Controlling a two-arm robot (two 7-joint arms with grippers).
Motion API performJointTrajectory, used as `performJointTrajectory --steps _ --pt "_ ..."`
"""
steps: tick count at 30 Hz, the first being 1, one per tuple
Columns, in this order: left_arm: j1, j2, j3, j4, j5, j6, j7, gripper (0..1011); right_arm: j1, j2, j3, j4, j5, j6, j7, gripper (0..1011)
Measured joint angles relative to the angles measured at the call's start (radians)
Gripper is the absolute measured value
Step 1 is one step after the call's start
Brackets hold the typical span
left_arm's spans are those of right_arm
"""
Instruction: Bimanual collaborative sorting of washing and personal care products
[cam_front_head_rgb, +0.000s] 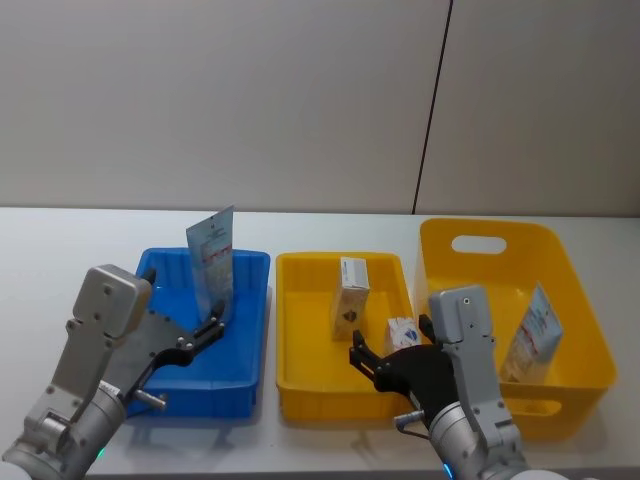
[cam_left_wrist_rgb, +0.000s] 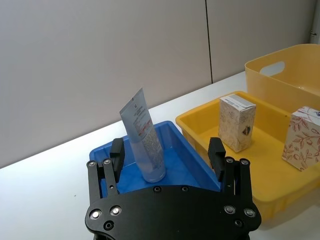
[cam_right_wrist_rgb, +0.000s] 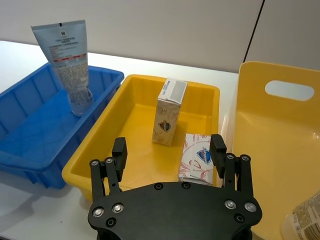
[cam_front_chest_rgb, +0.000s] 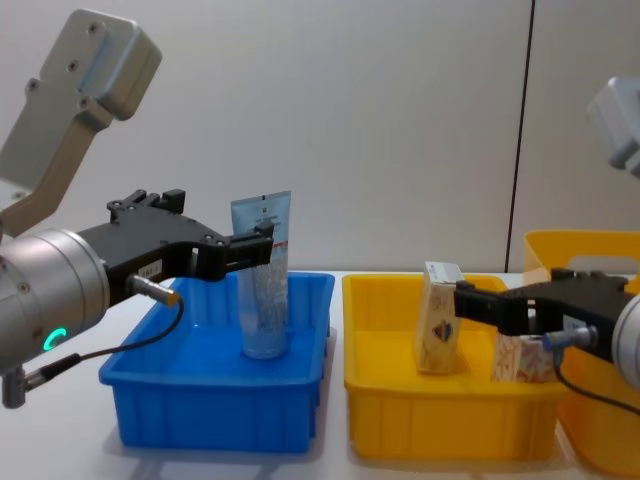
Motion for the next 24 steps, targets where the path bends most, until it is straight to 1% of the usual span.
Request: performJointTrajectory --steps 7,17,24 --pt "0.0 0.0 0.0 0.0 0.0 0.0 0.0 1001 -0.006 -0.001 0.001 -0.005 -0.003 0.001 0.004 1003" --pt "0.0 0.0 0.0 0.0 0.0 0.0 0.0 1001 -0.016 0.008 -0.006 -0.002 -0.008 0.048 0.036 1003" --pt "0.0 0.0 0.0 0.0 0.0 0.0 0.0 1001 -0.022 0.014 -0.011 0.004 -0.013 0.069 0.053 1003"
